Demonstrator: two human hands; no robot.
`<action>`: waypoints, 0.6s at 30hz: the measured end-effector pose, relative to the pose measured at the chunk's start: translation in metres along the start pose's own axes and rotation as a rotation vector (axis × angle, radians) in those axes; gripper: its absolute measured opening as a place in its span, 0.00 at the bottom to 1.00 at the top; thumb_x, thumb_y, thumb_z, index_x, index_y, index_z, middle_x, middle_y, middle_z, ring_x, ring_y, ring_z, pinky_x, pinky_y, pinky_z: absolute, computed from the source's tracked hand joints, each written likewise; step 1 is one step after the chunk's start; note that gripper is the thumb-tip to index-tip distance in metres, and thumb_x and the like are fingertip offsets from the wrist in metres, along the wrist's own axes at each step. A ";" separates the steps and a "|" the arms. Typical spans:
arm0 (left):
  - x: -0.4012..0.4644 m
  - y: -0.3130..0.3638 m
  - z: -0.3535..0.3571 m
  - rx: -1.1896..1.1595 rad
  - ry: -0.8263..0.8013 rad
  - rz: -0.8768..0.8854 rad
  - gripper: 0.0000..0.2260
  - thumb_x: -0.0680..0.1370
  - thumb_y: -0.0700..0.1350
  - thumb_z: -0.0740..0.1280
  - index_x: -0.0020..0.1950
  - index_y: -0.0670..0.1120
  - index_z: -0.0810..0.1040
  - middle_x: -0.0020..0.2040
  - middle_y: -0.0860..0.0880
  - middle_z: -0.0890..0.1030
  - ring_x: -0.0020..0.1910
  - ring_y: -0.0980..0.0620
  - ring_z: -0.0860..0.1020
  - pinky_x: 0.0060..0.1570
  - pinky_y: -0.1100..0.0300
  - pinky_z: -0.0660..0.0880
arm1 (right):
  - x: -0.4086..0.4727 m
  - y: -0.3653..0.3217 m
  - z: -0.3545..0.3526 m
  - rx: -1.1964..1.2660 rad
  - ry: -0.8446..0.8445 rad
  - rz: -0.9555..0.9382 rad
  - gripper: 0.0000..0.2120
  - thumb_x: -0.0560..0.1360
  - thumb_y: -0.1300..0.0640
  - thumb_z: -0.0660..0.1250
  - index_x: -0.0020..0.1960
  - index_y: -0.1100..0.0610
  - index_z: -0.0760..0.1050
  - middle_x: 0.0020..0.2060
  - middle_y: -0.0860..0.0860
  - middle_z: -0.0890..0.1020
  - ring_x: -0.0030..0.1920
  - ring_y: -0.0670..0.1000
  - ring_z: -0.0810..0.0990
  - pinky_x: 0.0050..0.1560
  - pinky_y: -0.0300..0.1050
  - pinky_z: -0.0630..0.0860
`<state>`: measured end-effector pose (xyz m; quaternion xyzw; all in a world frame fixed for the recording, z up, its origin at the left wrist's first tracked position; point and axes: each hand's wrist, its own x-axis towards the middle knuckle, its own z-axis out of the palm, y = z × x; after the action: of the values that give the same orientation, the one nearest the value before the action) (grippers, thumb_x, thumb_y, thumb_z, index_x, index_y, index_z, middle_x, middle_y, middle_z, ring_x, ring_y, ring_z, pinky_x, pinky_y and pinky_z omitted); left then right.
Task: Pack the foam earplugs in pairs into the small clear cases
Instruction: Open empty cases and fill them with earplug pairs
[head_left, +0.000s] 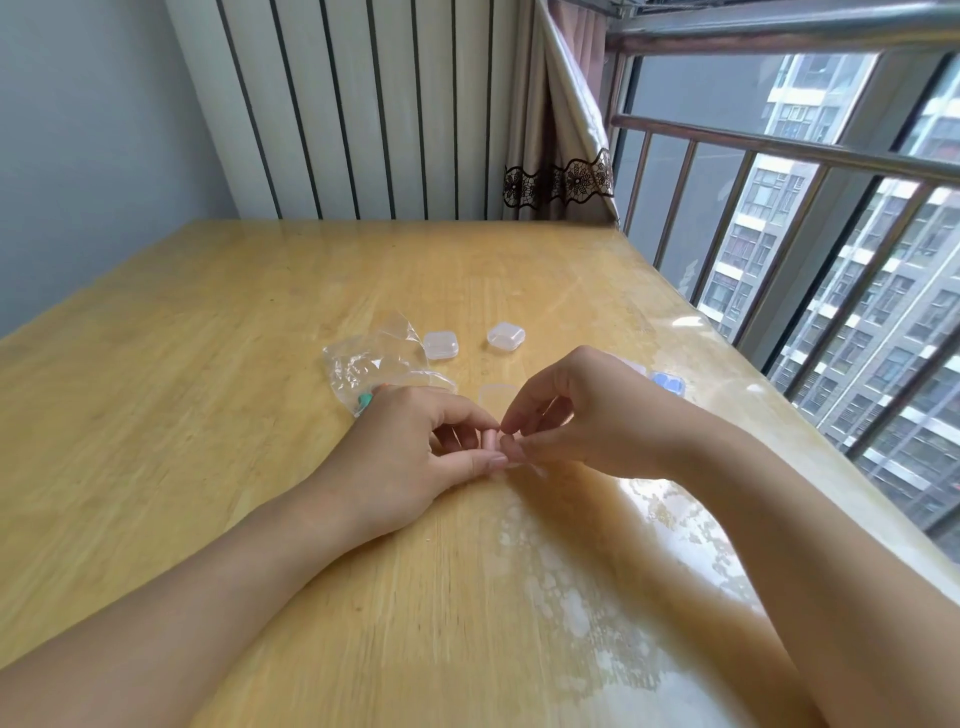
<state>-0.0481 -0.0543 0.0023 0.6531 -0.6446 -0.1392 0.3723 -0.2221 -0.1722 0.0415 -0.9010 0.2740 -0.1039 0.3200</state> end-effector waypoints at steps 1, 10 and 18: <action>0.000 0.000 0.000 -0.007 0.001 -0.002 0.04 0.71 0.50 0.78 0.45 0.55 0.87 0.39 0.55 0.84 0.41 0.54 0.80 0.39 0.71 0.70 | 0.001 0.001 0.000 -0.012 0.008 -0.003 0.03 0.71 0.52 0.78 0.44 0.50 0.87 0.34 0.46 0.85 0.38 0.47 0.84 0.42 0.45 0.80; -0.001 0.001 0.000 -0.014 0.000 -0.003 0.07 0.71 0.49 0.78 0.48 0.55 0.87 0.38 0.54 0.83 0.41 0.54 0.80 0.39 0.72 0.70 | 0.002 -0.001 0.007 -0.035 0.075 0.004 0.04 0.72 0.53 0.78 0.45 0.52 0.86 0.37 0.45 0.85 0.38 0.44 0.84 0.41 0.42 0.81; 0.000 0.000 0.001 0.027 0.027 -0.021 0.04 0.74 0.49 0.75 0.48 0.55 0.87 0.39 0.54 0.83 0.42 0.55 0.79 0.39 0.71 0.70 | 0.002 -0.003 0.013 0.108 0.110 0.086 0.05 0.72 0.54 0.78 0.46 0.53 0.85 0.30 0.52 0.86 0.27 0.47 0.81 0.25 0.36 0.73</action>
<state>-0.0487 -0.0548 0.0015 0.6668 -0.6343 -0.1256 0.3705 -0.2144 -0.1646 0.0333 -0.8627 0.3235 -0.1541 0.3569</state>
